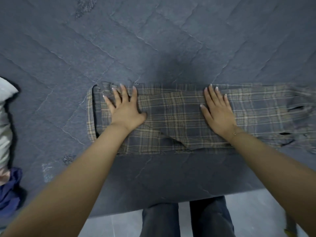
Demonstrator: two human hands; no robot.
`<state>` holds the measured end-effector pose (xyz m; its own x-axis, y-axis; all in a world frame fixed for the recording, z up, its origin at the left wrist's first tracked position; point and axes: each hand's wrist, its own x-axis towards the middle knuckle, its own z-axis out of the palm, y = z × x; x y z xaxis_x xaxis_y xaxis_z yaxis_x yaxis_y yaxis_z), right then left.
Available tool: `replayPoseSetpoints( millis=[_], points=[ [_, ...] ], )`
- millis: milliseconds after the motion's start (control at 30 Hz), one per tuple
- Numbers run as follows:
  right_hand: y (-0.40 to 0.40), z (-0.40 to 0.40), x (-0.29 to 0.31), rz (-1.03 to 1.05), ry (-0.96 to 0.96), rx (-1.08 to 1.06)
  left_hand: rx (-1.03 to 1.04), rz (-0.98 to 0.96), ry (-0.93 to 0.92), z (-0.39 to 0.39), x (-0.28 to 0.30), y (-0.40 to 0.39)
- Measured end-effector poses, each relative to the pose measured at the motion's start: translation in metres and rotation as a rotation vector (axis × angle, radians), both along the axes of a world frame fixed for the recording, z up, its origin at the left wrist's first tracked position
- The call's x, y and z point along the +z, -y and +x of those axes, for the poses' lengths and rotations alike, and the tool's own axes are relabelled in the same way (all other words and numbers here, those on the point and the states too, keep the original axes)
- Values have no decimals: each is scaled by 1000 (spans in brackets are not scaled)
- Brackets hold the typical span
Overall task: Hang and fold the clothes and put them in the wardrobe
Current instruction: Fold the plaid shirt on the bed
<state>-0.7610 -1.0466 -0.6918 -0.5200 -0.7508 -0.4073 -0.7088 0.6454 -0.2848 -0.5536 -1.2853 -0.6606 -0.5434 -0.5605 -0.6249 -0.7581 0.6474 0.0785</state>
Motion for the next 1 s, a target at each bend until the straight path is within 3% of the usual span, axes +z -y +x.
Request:
replayPoseSetpoints(
  millis=[100, 200, 333, 467, 567, 733, 833, 933, 1000],
  points=[
    [-26, -10, 23, -175, 144, -86, -112, -50, -141, -43, 25, -43],
    [-74, -19, 49, -372, 252, -329, -271, 88, -228, -100, 39, -102],
    [-144, -25, 69, -554, 433, -968, -401, 212, -242, -178, 35, -171],
    [-214, -42, 59, -587, 405, -1746, -446, 234, -306, -259, 24, -225],
    [-248, -61, 42, -566, 612, -2094, -400, 276, -319, -316, 13, -253],
    [-267, -82, 22, -662, 932, -2036, -97, 436, -234, -387, -10, -272],
    [-270, -89, 18, -692, 1101, -1954, 24, 639, -151, -412, -9, -279],
    [-268, -96, 15, -768, 1253, -1923, 0, 839, -35, -425, -4, -291],
    [-263, -99, 17, -794, 1244, -1927, -66, 860, -5, -426, -6, -297]
  ],
)
